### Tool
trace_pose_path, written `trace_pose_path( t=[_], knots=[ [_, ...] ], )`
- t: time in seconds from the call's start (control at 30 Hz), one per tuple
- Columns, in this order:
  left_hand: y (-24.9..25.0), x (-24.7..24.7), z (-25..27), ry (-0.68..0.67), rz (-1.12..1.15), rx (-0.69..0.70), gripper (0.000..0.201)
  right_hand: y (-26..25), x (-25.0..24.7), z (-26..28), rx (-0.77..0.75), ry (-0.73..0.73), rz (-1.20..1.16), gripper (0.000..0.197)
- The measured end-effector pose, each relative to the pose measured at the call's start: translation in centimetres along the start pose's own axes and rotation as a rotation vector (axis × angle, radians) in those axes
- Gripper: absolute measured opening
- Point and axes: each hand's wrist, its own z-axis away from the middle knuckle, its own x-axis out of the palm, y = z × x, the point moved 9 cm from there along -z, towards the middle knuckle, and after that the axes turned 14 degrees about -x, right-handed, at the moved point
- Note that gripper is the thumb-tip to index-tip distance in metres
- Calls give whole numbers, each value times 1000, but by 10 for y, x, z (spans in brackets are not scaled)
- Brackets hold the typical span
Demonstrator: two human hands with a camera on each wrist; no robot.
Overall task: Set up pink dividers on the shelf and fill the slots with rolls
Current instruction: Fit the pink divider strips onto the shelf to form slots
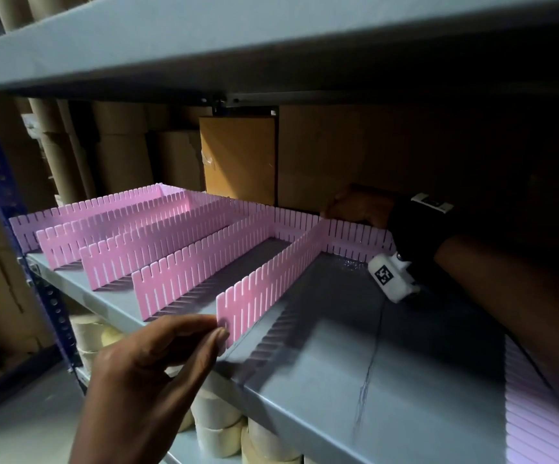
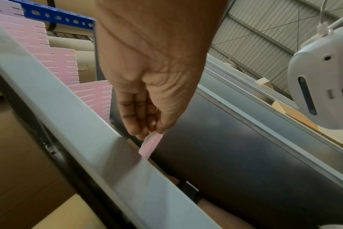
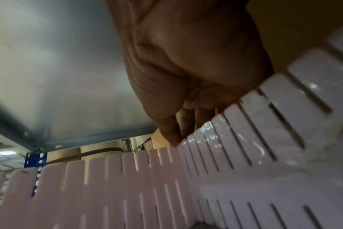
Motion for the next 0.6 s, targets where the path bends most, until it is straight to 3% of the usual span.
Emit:
trace_pose_path(
  t=[0.13,0.2,0.3,0.4,0.53,0.6],
  knots=[
    [12,-4,1,76,-53,78,18,-7,-4,2,87,33,136,23],
    [10,-7,4,110,-83,86,15,-12,-2,5,102,9,170,30],
    [-3,-7,7,95,-97,42,14,-22,-1,13,86,-9,216,32],
    [-20,-5,11,64,-61,-8,11,-30,-2,18,58,28,194,22],
    [-24,0,12,20,-70,6,3,-35,-10,19,54,143,68,23],
    [-26,1,10,14,-102,13,1,-37,-8,19,49,119,74,22]
  ],
)
